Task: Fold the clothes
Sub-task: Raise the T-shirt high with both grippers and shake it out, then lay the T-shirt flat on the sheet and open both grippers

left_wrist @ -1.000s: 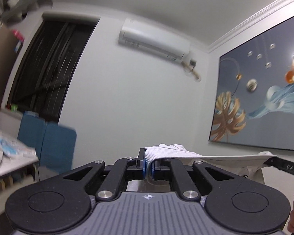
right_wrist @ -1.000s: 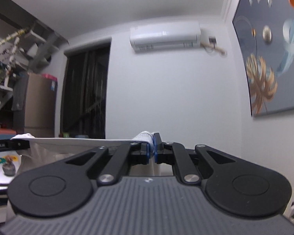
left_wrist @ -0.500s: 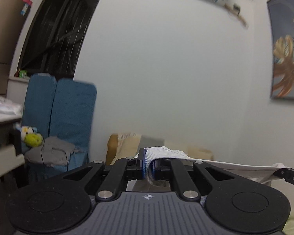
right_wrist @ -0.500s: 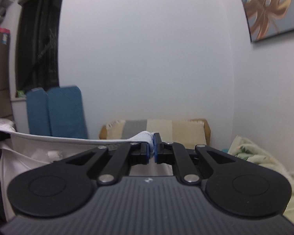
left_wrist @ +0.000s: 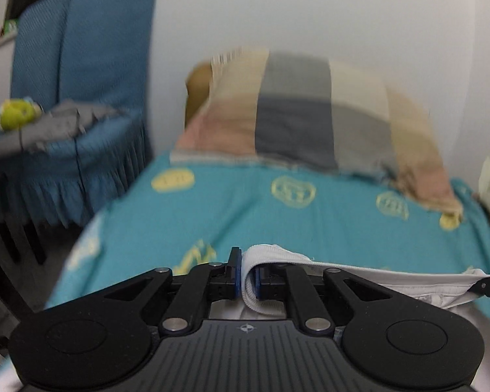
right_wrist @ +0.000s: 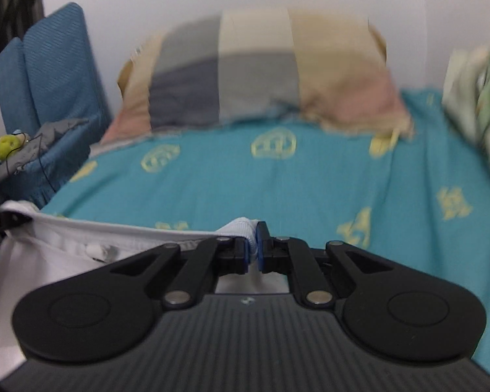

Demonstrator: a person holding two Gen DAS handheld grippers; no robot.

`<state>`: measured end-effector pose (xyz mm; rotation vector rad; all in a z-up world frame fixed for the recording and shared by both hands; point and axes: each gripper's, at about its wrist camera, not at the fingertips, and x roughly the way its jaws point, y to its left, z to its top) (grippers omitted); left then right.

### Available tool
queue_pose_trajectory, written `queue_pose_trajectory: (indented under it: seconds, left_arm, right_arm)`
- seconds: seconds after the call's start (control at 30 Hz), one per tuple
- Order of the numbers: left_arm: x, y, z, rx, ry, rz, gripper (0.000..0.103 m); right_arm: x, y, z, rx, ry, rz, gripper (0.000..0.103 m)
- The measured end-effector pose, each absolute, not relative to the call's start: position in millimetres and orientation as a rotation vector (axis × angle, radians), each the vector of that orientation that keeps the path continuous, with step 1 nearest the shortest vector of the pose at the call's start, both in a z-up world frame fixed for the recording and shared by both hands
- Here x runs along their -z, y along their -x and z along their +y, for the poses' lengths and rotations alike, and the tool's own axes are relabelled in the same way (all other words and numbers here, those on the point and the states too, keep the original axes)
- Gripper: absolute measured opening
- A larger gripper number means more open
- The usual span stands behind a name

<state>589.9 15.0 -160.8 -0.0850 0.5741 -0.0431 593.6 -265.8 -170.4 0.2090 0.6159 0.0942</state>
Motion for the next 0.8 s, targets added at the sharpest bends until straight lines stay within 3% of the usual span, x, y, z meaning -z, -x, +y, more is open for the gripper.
queue_pose_trajectory:
  seconds: [0.03,0.07,0.2,0.23,0.27,0.3,0.37,0.43,0.6,0.8]
  left_arm:
    - [174.2,-597.0,15.5,0.046,0.081,0.595,0.015]
    - [187.0,-604.0,16.1,0.047,0.077,0.615,0.023]
    - [185.8,-610.7,22.7,0.047,0.068,0.662,0.074]
    - [182.4,-610.5,26.1,0.082,0.077,0.678,0.08]
    - [179.2,-609.1,30.1,0.112,0.084,0.682,0.085]
    - [175.9,-607.6,34.0,0.143,0.091,0.686,0.088]
    - [163.6,-599.4,40.4,0.198,0.096,0.687,0.094]
    - [152.5,-587.4,43.3,0.231,0.097,0.686,0.101]
    - [113.3,-535.7,55.1,0.294,0.093,0.639,0.101]
    - [91.8,-461.4,124.3,0.217,0.38,0.633,0.101]
  right_arm:
    - [176.4,-598.9,-273.3,-0.118,-0.266,0.644,0.009]
    - [179.3,-603.0,-280.2,-0.138,-0.317,0.67,0.01]
    - [181.7,-616.4,-291.6,-0.206,-0.36,0.73,0.014]
    - [178.5,-618.2,-294.2,-0.225,-0.37,0.737,0.017]
    - [176.4,-618.9,-296.0,-0.243,-0.387,0.743,0.035]
    - [173.7,-618.4,-297.9,-0.259,-0.402,0.745,0.059]
    - [165.0,-610.8,-299.1,-0.28,-0.409,0.727,0.093]
    - [155.3,-603.7,-294.8,-0.297,-0.396,0.722,0.091]
    - [128.4,-563.5,-283.6,-0.309,-0.382,0.687,0.091]
    - [114.0,-451.0,-277.9,-0.275,-0.45,0.67,0.091]
